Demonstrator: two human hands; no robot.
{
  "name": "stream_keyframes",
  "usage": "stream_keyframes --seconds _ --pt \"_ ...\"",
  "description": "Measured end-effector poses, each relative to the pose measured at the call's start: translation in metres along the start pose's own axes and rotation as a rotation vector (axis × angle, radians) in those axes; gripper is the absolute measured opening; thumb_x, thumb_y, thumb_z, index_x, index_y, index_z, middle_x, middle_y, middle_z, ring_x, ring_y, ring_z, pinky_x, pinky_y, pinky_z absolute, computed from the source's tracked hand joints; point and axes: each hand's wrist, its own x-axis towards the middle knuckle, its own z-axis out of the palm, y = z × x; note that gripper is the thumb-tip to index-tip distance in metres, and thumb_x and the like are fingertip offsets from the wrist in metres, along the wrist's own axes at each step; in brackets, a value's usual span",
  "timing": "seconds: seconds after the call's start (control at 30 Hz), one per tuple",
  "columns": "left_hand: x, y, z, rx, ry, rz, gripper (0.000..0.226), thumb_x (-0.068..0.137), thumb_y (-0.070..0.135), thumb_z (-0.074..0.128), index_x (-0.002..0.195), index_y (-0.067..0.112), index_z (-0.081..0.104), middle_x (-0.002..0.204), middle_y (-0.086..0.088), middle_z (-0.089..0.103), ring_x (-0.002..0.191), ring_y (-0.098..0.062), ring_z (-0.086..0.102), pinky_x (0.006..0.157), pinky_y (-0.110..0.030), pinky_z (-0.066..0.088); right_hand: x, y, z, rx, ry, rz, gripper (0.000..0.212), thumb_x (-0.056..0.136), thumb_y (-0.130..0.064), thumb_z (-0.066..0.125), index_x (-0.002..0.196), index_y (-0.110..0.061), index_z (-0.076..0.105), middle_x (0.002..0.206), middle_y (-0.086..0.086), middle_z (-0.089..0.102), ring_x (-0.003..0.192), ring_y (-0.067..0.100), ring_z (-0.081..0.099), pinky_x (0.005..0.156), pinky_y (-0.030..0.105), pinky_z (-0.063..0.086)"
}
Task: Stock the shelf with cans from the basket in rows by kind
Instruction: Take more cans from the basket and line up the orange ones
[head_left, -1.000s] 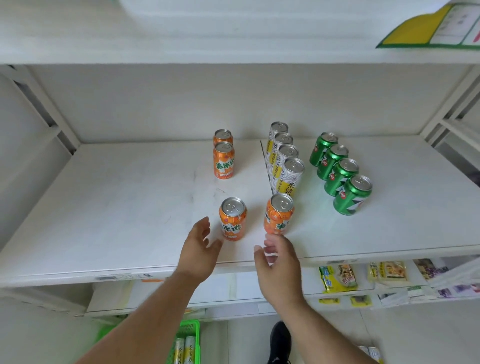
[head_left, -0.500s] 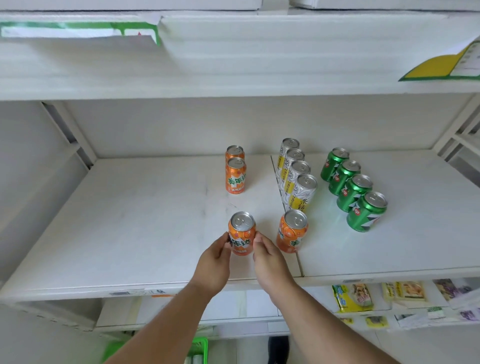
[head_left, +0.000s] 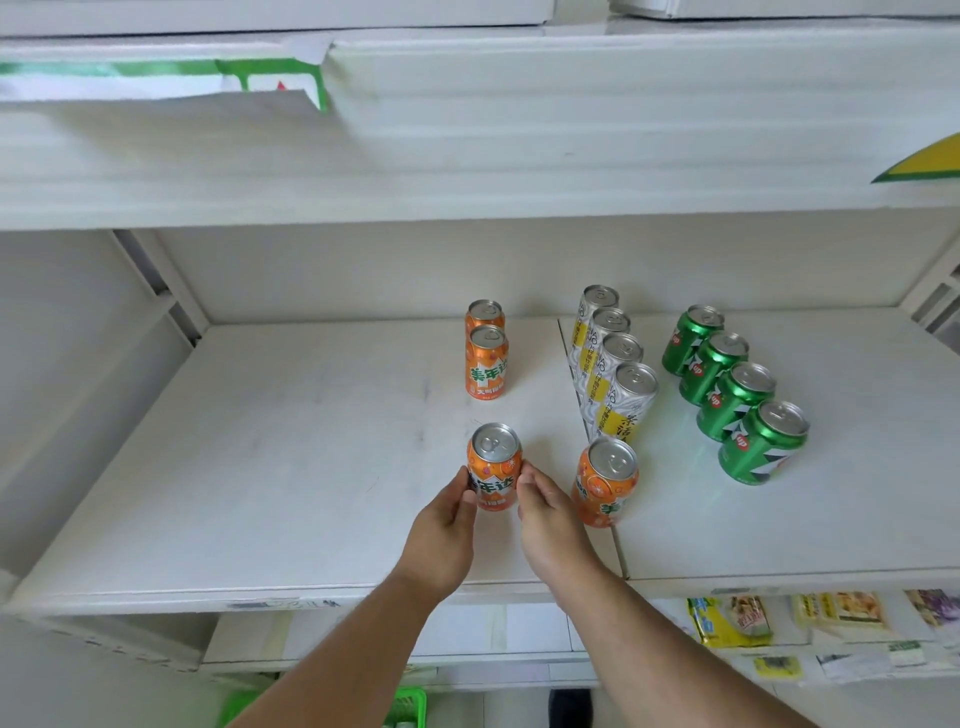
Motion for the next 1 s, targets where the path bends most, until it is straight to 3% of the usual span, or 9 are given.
stream_keyframes --seconds 0.1,0.23,0.37,0.5,0.67,0.9,1.0 --pt "0.015 0.01 0.0 0.035 0.001 -0.007 0.042 0.108 0.029 0.038 0.149 0.028 0.044 0.143 0.014 0.055 0.135 -0.005 0.048 0.118 -0.031 0.034 0.012 -0.011 0.001 0.022 0.02 0.013 0.04 0.111 -0.033 0.039 0.143 -0.018 0.058 0.128 -0.007 0.064 0.114 0.009 0.056 0.103 0.027 0.043" --pt "0.039 0.022 -0.003 0.069 0.007 -0.003 0.042 0.108 0.029 0.036 0.15 0.03 0.043 0.142 0.012 0.056 0.131 -0.01 0.051 0.116 -0.031 0.036 0.035 -0.023 0.005 0.019 0.007 0.017 0.045 0.112 -0.035 0.036 0.152 -0.02 0.05 0.148 -0.002 0.057 0.132 0.013 0.053 0.105 0.025 0.038" --pt "0.07 0.022 -0.003 0.088 0.011 0.018 0.042 0.108 0.031 0.035 0.148 0.033 0.045 0.14 0.013 0.058 0.131 -0.009 0.051 0.115 -0.032 0.038 0.06 -0.038 0.01 0.046 0.03 0.026 0.044 0.112 -0.03 0.035 0.152 -0.017 0.049 0.149 0.004 0.056 0.125 0.014 0.053 0.102 0.026 0.037" --pt "0.095 0.022 -0.003 0.104 0.006 0.015 0.042 0.107 0.034 0.035 0.148 0.033 0.045 0.141 0.014 0.057 0.132 -0.007 0.05 0.116 -0.035 0.038 0.082 -0.049 0.015 0.048 0.038 0.051 0.047 0.112 -0.03 0.033 0.158 -0.02 0.04 0.158 0.006 0.047 0.143 0.023 0.046 0.117 0.037 0.036" --pt "0.11 0.029 -0.005 0.124 0.011 0.017 0.042 0.108 0.029 0.034 0.147 0.034 0.046 0.139 0.013 0.059 0.13 -0.008 0.051 0.11 -0.026 0.039 0.094 -0.056 0.019 0.064 0.034 0.058 0.048 0.113 -0.033 0.031 0.159 -0.022 0.037 0.158 0.006 0.047 0.144 0.024 0.046 0.116 0.037 0.036" --pt "0.101 0.029 -0.004 0.131 0.0 -0.022 0.045 0.107 0.03 0.034 0.152 0.032 0.039 0.147 0.013 0.05 0.137 -0.009 0.045 0.118 -0.034 0.035 0.083 -0.06 0.016 0.016 0.016 0.079 0.052 0.113 -0.034 0.029 0.163 -0.023 0.025 0.166 0.005 0.034 0.151 0.026 0.036 0.12 0.039 0.031" --pt "0.087 0.023 -0.002 0.111 0.022 -0.072 0.049 0.106 0.032 0.037 0.155 0.028 0.035 0.153 0.008 0.045 0.14 -0.014 0.043 0.119 -0.038 0.033 0.063 -0.058 0.017 0.009 0.009 0.068 0.05 0.113 -0.036 0.029 0.162 -0.025 0.031 0.163 0.004 0.041 0.149 0.025 0.04 0.117 0.037 0.033"
